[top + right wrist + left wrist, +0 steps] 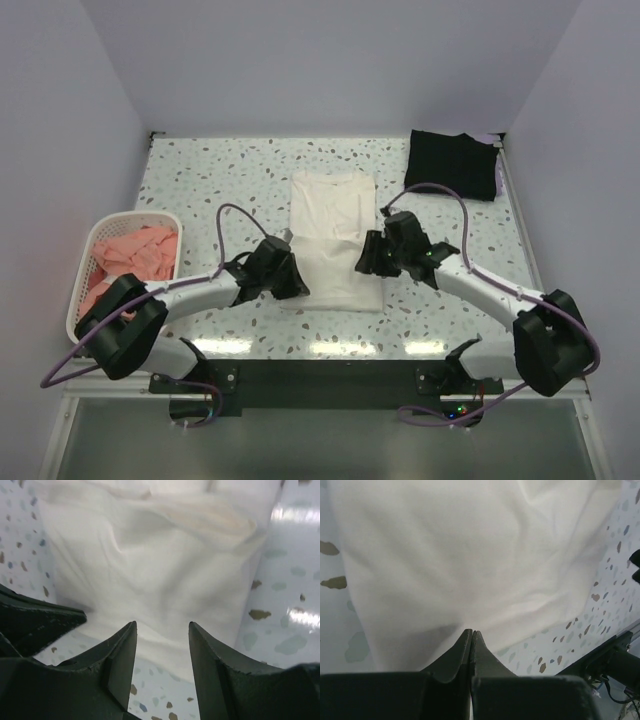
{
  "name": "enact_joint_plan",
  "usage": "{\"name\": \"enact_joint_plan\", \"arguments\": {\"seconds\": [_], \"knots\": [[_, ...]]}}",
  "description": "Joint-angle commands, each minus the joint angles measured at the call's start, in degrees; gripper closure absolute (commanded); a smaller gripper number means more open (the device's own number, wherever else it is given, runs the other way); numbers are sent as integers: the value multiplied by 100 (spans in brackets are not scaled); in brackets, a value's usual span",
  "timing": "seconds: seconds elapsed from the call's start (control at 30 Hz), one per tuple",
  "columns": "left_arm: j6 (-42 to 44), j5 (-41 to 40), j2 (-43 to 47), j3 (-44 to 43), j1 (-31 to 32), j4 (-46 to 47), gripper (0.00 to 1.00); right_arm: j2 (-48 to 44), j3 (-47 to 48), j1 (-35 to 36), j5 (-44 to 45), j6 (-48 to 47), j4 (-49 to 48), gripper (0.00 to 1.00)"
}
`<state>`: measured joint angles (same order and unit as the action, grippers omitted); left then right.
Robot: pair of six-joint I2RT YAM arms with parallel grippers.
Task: Fold and stack the t-shirts
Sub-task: Fold the tshirt
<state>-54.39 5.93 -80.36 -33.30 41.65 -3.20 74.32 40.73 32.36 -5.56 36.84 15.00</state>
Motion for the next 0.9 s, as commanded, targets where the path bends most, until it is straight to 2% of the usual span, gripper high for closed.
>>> {"name": "enact_joint_plan", "arguments": {"seconds": [0.0,0.23,0.37,0.87], "knots": [[324,-137,91,-528,-8,-339,100,257,961,-45,477,-835,126,50],[175,443,-182,-538,1,170,100,1364,2148,-45,452,-2118,-138,51],[113,724,-296,-441,1,513,100,1734,2386,-37,346,-2584,-191,52],[86,1015,-507,-362,-8,839,100,2551,2677,-2,-199,-2805,-261,57]]}}
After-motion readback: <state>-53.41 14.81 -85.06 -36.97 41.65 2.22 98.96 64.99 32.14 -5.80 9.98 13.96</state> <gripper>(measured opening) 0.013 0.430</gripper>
